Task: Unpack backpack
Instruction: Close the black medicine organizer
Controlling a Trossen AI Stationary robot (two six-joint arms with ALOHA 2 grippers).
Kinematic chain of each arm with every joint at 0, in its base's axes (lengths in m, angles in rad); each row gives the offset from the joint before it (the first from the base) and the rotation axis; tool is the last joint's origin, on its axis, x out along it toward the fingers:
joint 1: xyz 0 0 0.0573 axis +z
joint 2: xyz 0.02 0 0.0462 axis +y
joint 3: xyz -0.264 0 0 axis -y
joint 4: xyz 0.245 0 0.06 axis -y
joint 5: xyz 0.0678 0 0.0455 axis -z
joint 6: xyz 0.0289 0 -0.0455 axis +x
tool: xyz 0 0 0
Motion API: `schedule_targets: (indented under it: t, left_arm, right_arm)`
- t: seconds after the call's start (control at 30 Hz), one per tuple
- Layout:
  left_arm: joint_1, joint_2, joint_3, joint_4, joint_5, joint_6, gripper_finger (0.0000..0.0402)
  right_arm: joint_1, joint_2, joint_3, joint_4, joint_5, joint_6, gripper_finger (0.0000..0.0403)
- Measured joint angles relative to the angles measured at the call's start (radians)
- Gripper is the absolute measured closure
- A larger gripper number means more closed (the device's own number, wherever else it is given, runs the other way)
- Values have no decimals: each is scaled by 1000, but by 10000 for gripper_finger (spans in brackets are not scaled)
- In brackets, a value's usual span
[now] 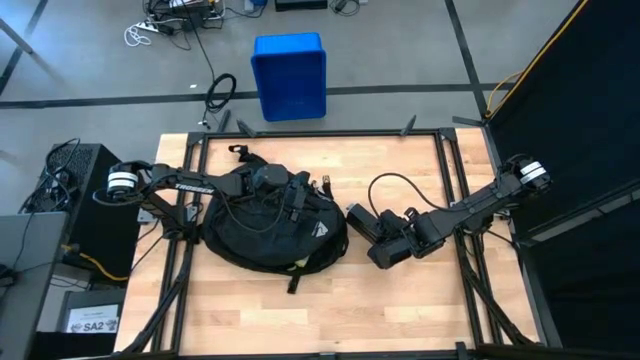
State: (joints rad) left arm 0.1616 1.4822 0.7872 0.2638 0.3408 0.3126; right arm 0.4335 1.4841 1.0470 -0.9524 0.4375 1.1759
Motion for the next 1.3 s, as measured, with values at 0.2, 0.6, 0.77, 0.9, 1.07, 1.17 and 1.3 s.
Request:
schedule_targets:
  t: [0.2,0.6,0.77,0.9,1.07,1.17,1.3]
  left_arm:
    - [0,0,0,0,0,0,275]
    - [0,0,0,0,0,-3,275]
    - [0,0,0,0,0,-3,275]
    - [0,0,0,0,0,-3,275]
    - [0,0,0,0,0,-3,275]
    - [0,0,0,0,0,-3,275]
    - [0,0,0,0,0,-3,275]
  right_arm:
    - [-4,0,0,1,-39,17,251]
    - [-4,0,0,0,-57,16,231]
    - [-14,0,0,-2,-75,2,222]
    - [-24,0,0,-5,-83,-10,221]
    - [-35,0,0,-5,-81,-31,225]
    - [-38,0,0,-4,-87,-47,225]
    - [-39,0,0,-4,-106,-52,220]
